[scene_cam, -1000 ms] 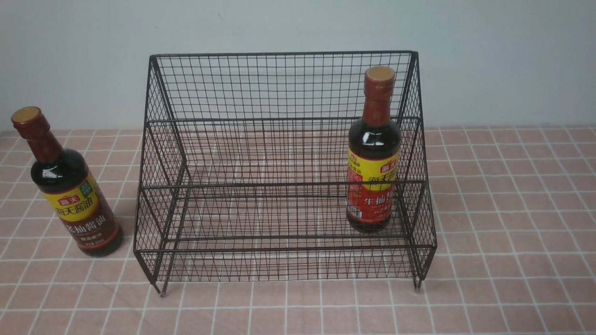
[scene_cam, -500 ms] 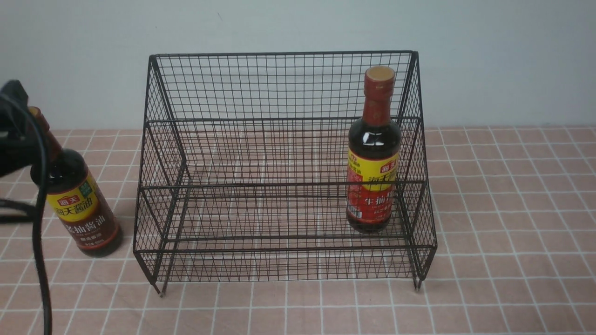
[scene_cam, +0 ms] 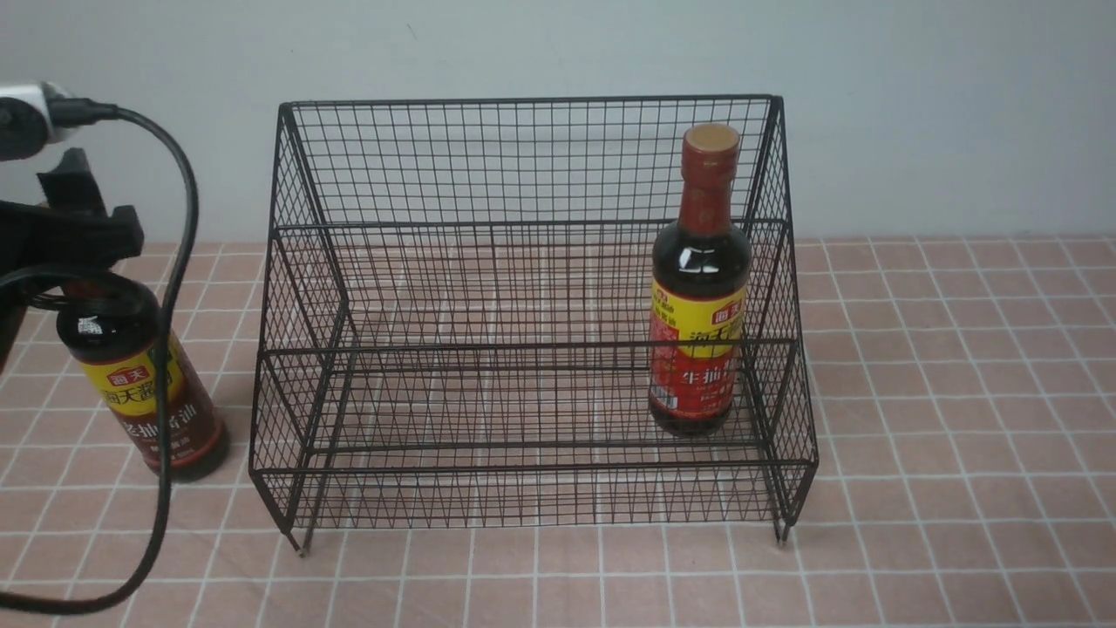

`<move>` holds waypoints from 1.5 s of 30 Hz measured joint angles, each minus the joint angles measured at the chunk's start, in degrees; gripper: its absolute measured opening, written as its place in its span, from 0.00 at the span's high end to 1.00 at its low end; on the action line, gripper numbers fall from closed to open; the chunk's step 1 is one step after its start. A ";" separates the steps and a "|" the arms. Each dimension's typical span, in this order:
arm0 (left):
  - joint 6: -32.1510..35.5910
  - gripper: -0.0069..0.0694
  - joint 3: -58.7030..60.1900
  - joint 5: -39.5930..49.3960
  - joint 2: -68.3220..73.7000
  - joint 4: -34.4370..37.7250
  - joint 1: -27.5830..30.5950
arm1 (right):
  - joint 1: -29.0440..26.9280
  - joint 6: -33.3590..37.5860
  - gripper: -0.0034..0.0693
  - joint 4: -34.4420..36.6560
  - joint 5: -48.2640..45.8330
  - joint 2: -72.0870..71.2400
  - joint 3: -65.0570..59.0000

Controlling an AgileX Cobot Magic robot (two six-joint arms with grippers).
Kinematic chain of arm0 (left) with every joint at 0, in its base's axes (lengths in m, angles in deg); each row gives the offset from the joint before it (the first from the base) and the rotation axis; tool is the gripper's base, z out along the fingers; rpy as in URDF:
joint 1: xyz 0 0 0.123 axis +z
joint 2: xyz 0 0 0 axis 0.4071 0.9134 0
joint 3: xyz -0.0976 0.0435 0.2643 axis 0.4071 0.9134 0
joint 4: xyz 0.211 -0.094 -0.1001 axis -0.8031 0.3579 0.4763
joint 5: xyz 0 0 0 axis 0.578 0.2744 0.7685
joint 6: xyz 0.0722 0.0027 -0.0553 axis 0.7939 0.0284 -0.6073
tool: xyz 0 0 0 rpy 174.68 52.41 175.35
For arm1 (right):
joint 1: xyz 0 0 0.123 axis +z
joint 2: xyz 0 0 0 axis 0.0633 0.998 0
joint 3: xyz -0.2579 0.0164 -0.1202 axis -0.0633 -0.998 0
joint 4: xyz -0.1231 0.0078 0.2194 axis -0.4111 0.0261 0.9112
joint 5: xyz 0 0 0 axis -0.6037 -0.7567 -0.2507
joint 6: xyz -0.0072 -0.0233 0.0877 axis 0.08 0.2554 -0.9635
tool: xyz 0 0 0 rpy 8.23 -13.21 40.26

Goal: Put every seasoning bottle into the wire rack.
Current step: Use the left arm to grab the condiment bottle closest to it, then use the left arm to put the condiment bottle back on the shelf

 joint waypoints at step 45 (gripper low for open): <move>7.74 0.57 -27.62 13.88 3.62 1.32 -0.04 | 0.00 0.00 0.97 0.00 0.00 0.00 0.00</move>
